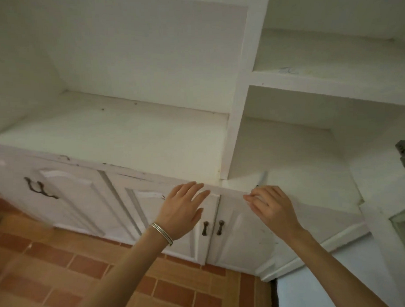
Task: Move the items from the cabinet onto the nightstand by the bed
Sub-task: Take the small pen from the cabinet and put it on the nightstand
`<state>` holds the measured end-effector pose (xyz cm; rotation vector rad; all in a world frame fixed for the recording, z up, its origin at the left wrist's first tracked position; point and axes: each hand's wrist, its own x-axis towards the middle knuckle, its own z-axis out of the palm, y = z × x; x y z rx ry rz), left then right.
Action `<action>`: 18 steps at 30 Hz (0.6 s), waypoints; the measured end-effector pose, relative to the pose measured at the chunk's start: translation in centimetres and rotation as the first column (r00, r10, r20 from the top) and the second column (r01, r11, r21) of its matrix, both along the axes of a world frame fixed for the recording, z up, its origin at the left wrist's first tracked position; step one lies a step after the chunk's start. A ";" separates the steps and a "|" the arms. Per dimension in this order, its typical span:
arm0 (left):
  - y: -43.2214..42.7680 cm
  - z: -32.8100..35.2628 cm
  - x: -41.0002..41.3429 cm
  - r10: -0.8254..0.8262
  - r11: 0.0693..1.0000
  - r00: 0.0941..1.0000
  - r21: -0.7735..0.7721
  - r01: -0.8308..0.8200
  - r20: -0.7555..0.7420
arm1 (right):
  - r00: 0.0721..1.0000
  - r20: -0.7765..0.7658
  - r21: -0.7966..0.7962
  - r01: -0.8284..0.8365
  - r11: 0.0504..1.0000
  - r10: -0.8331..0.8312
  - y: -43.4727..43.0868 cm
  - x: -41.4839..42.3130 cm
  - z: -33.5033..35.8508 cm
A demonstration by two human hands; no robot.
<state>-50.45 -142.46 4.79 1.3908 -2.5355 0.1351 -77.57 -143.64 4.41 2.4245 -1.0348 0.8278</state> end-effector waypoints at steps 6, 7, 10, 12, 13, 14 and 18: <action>7.1 0.4 9.4 0.275 0.961 0.961 0.035 -0.275 0.006 | 0.959 0.074 -0.025 -0.274 0.961 0.275 1.2 10.7 2.7; 8.9 0.5 11.3 0.330 0.943 0.944 0.035 -0.330 0.007 | 0.944 0.083 -0.023 -0.320 0.947 0.320 1.5 13.0 3.1; 15.3 0.6 17.3 0.494 0.869 0.869 0.036 -0.494 0.008 | 0.889 0.082 0.006 -0.453 0.892 0.451 3.2 20.3 3.3; 20.4 0.8 21.0 0.596 0.802 0.803 0.039 -0.596 0.006 | 0.843 0.082 0.048 -0.537 0.842 0.532 5.1 25.6 3.1; 23.2 0.8 22.8 0.644 0.764 0.765 0.041 -0.644 0.010 | 0.818 0.083 0.071 -0.575 0.815 0.569 6.4 28.3 2.9; 26.1 0.9 24.5 0.690 0.723 0.724 0.038 -0.690 0.015 | 0.792 0.080 0.095 -0.610 0.786 0.605 8.0 31.1 2.8; 38.9 0.7 30.4 0.836 0.548 0.549 0.047 -0.835 0.025 | 0.662 0.066 0.137 -0.747 0.650 0.747 16.5 41.8 2.3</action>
